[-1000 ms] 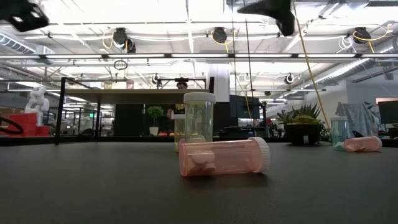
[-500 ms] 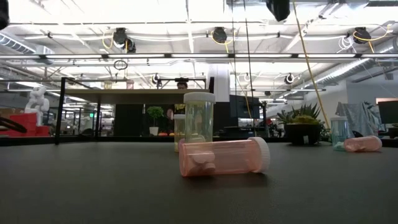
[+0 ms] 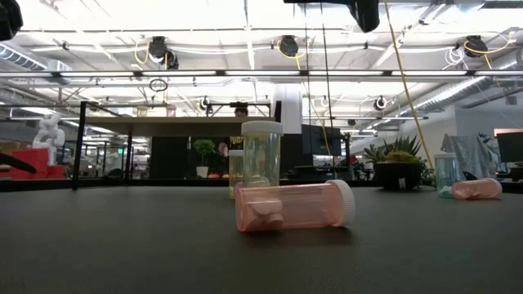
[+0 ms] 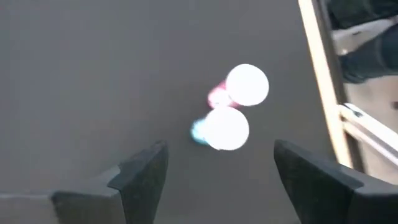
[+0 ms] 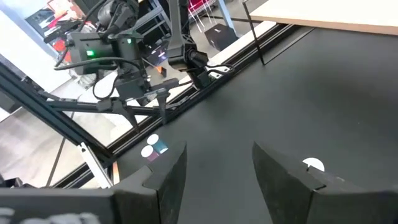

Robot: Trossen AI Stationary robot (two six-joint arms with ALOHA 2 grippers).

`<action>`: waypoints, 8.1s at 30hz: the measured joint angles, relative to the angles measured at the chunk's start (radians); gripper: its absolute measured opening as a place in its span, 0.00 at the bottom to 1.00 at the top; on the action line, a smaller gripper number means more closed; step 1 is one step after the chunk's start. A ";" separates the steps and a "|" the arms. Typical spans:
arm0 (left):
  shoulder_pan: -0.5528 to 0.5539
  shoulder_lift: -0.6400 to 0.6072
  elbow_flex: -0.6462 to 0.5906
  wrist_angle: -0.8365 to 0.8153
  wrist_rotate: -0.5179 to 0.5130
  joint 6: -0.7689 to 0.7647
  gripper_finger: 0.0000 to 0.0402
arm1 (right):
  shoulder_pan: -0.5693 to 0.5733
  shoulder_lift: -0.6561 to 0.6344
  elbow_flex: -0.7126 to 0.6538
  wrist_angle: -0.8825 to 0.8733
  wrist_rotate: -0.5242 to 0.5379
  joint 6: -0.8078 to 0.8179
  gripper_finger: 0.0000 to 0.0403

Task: Pick and place medicine bottles onto shelf by color
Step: Put the bottom left blue medicine bottle on the shelf

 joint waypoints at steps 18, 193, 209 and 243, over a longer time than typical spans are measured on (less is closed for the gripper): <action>-0.033 0.029 -0.112 0.229 -0.042 0.202 0.56 | 0.000 0.000 -0.001 0.000 -0.002 -0.002 0.44; 1.697 0.723 1.151 -0.330 0.018 0.946 0.31 | -0.720 -0.331 -0.001 -0.419 -0.685 -0.613 0.44; 1.844 0.800 1.138 -0.292 0.171 1.059 0.31 | -0.763 -0.331 -0.001 -0.442 -0.654 -0.560 0.44; 1.866 0.796 1.066 -0.249 0.214 1.103 0.49 | -0.765 -0.335 -0.001 -0.442 -0.655 -0.550 0.44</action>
